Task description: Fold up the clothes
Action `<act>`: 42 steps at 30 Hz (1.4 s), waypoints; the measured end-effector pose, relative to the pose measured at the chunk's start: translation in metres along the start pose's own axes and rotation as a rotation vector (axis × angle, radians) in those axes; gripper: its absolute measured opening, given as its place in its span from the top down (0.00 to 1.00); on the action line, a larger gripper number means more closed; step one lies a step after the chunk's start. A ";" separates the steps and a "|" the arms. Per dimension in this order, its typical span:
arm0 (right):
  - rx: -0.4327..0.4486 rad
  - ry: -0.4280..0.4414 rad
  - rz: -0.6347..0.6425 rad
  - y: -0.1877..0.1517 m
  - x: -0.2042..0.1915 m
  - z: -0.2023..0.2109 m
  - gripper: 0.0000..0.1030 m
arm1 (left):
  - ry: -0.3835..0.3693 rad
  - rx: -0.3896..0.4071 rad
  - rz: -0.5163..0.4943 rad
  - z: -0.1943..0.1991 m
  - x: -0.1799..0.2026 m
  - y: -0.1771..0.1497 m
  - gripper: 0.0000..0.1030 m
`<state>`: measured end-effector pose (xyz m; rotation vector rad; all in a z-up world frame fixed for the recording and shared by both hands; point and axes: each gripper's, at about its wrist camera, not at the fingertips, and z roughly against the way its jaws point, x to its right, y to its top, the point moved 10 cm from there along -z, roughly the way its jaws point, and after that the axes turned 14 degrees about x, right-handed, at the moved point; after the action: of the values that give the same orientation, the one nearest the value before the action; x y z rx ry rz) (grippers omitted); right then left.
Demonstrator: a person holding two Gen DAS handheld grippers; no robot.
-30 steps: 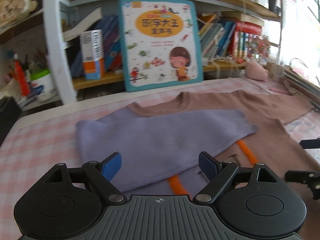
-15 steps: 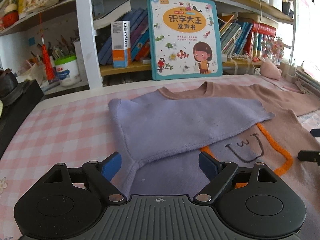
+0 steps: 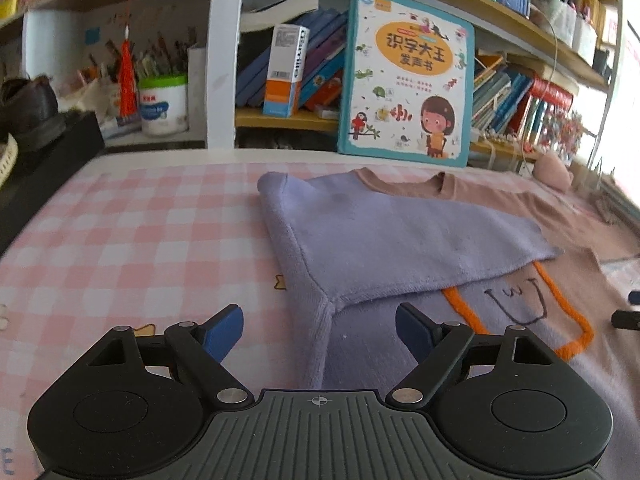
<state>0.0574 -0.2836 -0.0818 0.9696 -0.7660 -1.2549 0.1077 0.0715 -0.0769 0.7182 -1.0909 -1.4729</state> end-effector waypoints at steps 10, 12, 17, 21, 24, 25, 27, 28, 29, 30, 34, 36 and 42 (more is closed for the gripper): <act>-0.014 -0.011 -0.043 0.004 0.003 -0.009 0.61 | -0.054 0.018 0.081 -0.013 -0.004 0.001 0.72; -0.019 0.021 -0.057 0.006 -0.003 -0.012 0.80 | -0.068 0.032 0.080 -0.013 -0.002 0.002 0.80; -0.019 0.059 -0.054 0.010 -0.014 -0.019 0.89 | -0.073 0.046 0.121 -0.014 -0.011 0.005 0.85; -0.015 0.077 -0.043 0.014 -0.025 -0.030 0.89 | -0.036 0.056 0.099 -0.019 -0.022 0.010 0.85; -0.010 0.096 -0.029 0.017 -0.035 -0.039 0.89 | -0.019 0.062 0.107 -0.024 -0.036 0.017 0.85; -0.008 0.102 -0.025 0.018 -0.039 -0.042 0.89 | -0.017 0.061 0.117 -0.025 -0.040 0.019 0.85; -0.005 0.112 -0.025 0.021 -0.044 -0.048 0.89 | -0.014 0.060 0.135 -0.029 -0.049 0.022 0.85; -0.004 0.115 -0.026 0.022 -0.046 -0.051 0.89 | -0.013 0.056 0.145 -0.031 -0.053 0.023 0.85; -0.002 0.118 -0.026 0.023 -0.047 -0.053 0.89 | -0.012 0.052 0.155 -0.034 -0.056 0.023 0.85; 0.000 0.119 -0.027 0.024 -0.049 -0.055 0.89 | -0.012 0.047 0.164 -0.036 -0.059 0.023 0.85; 0.009 0.115 -0.016 0.025 -0.051 -0.058 0.89 | -0.011 0.033 0.174 -0.040 -0.063 0.021 0.85; 0.015 0.112 -0.011 0.025 -0.051 -0.059 0.89 | -0.004 0.029 0.159 -0.039 -0.062 0.021 0.84; 0.034 0.091 -0.024 0.024 -0.043 -0.052 0.71 | 0.059 0.070 0.031 -0.022 -0.055 0.035 0.79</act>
<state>0.1068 -0.2315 -0.0797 1.0586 -0.7084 -1.2134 0.1532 0.1209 -0.0607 0.7856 -1.1078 -1.3850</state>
